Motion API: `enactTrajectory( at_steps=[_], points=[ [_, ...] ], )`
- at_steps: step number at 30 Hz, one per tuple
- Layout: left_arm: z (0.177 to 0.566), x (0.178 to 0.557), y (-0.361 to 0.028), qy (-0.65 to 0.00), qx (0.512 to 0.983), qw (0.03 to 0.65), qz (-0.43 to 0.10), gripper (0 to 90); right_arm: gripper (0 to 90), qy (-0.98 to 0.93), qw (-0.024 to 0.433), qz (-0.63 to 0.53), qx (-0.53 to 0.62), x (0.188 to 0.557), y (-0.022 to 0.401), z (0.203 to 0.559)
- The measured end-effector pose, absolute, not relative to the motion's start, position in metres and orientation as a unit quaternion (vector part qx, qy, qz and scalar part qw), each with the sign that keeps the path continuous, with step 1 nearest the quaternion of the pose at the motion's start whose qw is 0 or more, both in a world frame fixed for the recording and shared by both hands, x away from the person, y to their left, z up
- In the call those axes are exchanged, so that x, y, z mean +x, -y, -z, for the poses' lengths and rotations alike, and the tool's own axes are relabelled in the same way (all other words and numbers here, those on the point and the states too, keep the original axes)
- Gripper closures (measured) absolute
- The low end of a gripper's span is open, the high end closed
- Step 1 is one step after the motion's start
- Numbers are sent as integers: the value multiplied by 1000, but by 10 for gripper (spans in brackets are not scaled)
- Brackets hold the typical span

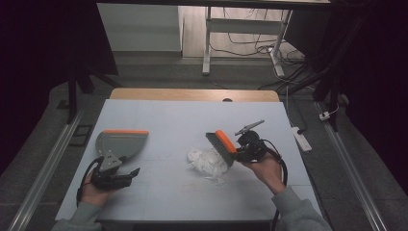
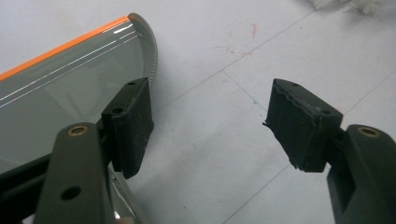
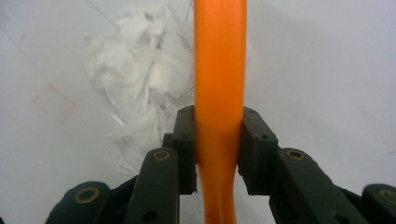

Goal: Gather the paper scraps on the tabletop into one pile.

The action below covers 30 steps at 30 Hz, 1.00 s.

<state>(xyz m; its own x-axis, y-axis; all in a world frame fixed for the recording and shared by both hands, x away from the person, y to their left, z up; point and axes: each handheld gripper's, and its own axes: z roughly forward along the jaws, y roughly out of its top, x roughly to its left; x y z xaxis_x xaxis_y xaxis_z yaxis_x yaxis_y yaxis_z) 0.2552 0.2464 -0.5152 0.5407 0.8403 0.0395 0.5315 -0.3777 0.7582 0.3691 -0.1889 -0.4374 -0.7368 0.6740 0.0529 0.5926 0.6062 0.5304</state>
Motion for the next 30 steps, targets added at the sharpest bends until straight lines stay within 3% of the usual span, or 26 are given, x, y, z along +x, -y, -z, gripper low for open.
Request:
enactTrajectory(
  at_steps=[11,30],
  points=[
    [515,255,-246,-427,802,357,-217,323,701,-870,101,-332,351,358,210,412],
    [514,255,-244,-427,801,360,-216,320,700,-852,145,-347,364,345,267,442]
  ],
)
